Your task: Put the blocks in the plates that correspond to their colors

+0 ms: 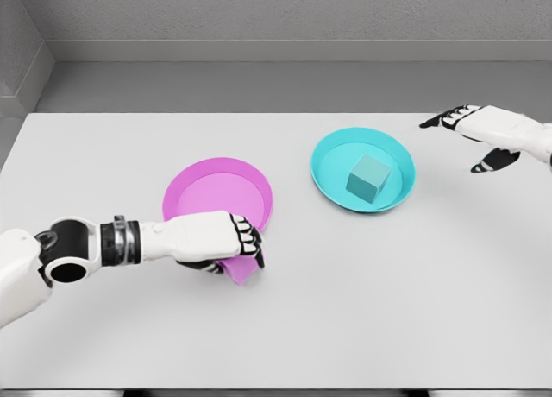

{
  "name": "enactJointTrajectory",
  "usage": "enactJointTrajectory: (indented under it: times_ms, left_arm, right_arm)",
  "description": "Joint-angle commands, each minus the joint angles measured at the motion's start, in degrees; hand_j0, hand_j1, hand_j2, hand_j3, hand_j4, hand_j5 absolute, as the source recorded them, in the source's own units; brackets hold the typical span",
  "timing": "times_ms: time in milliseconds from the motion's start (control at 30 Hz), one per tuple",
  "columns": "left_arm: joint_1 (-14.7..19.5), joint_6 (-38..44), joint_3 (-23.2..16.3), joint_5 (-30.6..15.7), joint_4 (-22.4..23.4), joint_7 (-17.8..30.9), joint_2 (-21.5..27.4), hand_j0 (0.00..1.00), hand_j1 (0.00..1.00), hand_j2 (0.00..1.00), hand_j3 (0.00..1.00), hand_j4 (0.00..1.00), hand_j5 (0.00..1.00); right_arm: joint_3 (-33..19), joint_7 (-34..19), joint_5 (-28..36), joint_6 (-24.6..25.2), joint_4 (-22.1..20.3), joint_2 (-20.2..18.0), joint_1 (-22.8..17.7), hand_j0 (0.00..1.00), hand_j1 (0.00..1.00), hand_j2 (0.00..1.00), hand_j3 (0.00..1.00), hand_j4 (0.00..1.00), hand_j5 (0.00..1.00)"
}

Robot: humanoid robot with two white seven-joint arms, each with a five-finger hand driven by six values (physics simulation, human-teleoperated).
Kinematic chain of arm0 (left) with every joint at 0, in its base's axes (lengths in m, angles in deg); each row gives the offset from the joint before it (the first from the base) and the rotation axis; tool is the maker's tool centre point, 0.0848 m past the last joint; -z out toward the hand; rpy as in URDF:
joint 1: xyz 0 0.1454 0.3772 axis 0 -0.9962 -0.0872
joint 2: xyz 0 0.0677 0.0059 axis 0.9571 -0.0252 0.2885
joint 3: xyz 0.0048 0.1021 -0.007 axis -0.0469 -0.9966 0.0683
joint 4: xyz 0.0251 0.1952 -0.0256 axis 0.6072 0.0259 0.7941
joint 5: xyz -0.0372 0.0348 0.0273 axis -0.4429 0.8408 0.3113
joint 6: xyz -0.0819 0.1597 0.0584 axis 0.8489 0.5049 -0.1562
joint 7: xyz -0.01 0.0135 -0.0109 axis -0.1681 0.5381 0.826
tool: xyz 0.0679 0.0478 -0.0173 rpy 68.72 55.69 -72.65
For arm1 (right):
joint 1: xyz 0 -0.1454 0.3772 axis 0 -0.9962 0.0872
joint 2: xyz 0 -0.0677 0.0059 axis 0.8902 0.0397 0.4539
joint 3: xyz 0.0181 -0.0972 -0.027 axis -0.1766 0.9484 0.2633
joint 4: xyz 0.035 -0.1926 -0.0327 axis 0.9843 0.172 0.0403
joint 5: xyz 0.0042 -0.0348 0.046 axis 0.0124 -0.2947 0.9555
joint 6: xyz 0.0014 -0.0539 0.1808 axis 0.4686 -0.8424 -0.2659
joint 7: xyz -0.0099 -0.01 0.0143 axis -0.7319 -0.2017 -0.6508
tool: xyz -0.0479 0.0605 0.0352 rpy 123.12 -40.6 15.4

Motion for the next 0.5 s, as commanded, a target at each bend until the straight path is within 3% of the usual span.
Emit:
enactJointTrajectory:
  times_ms: [0, 67, 367, 467]
  left_arm:
    - [0.0, 0.08, 0.74, -0.74, 0.29, -0.03, 0.34, 0.66, 0.66, 0.66, 0.66, 0.66, 0.66]
    - [0.79, 0.08, 1.09, -1.18, 0.82, -0.03, 0.34, 0.66, 0.66, 0.66, 0.66, 0.66, 0.66]
    - [2.46, 0.08, 2.41, -1.44, 5.83, -0.03, 0.34, 0.66, 0.66, 0.66, 0.66, 0.66, 0.66]
    - [3.25, 0.08, 2.41, -1.44, 6.44, -0.03, 0.16, 0.66, 0.66, 0.66, 0.66, 0.66, 0.66]
  right_arm:
    - [-3.36, 1.79, 0.51, 0.17, -1.93, -0.52, 0.0, 1.0, 1.0, 1.0, 1.0, 1.0, 1.0]
    - [-7.85, 2.59, 0.51, 0.17, -2.2, -0.44, -2.55, 1.0, 1.0, 1.0, 1.0, 1.0, 1.0]
    - [-11.1, 4.34, 0.6, 0.17, -2.29, -0.08, -5.72, 1.0, 1.0, 1.0, 1.0, 1.0, 1.0]
    - [-11.1, 4.26, 0.51, 0.17, -4.22, -0.08, -6.24, 1.0, 1.0, 1.0, 1.0, 1.0, 1.0]
